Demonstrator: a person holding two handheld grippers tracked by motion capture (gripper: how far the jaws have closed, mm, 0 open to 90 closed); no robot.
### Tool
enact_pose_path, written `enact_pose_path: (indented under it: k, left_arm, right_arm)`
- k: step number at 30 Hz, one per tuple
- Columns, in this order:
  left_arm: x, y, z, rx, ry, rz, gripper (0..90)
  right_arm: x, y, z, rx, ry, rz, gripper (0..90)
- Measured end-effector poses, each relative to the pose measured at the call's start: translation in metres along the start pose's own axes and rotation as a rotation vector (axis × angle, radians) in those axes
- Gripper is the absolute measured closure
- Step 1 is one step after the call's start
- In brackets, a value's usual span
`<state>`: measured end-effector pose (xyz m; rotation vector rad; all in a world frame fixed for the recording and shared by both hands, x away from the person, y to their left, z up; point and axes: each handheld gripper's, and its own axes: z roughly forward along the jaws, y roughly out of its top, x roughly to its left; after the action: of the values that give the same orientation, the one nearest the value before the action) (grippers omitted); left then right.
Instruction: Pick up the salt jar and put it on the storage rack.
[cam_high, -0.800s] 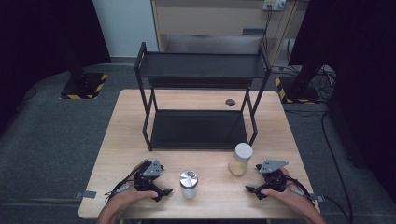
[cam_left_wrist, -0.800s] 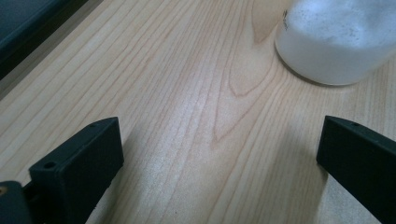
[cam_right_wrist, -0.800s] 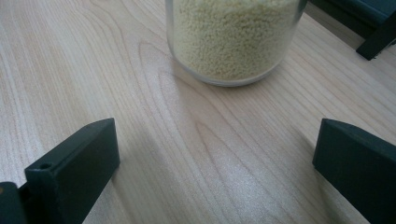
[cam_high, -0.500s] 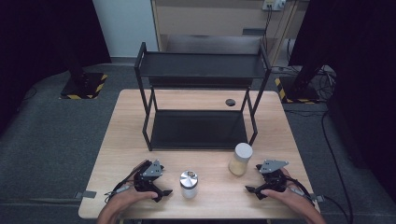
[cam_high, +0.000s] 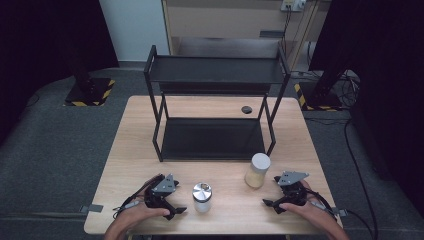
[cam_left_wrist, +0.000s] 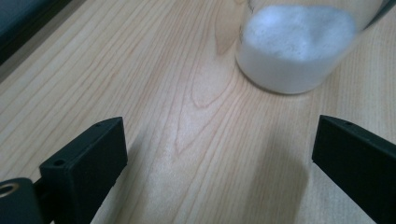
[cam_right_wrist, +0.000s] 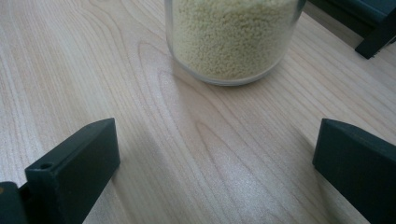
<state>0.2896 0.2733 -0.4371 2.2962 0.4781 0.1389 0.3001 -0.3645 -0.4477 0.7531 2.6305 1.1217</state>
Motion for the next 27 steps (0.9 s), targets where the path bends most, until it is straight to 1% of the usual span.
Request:
enact_pose_path:
  k: [2,6,10,12,18,27]
  left_arm:
    - [-0.001,0.0,0.0,-0.008,-0.004,0.003,2.5]
    - [-0.003,0.003,0.0,-0.007,-0.017,0.015,2.4]
    - [-0.004,0.003,-0.001,-0.027,-0.027,0.022,2.2]
    - [-0.004,0.004,-0.001,-0.029,-0.029,0.022,2.2]
    - [-0.006,0.008,0.003,-0.035,-0.047,0.04,2.2]
    - [-0.012,0.015,0.009,-0.058,-0.055,0.065,2.1]
  right_arm:
    - [0.0,0.0,0.0,0.0,0.0,0.0,1.4]
    - [0.0,0.0,0.0,0.0,0.0,0.0,1.3]
    - [0.0,0.0,0.0,0.0,-0.001,0.001,1.3]
    - [0.0,0.0,0.0,0.0,-0.001,0.002,1.4]
    - [0.0,0.0,0.0,0.0,-0.002,0.002,1.4]
    - [0.001,0.0,0.0,0.0,-0.002,0.002,1.4]
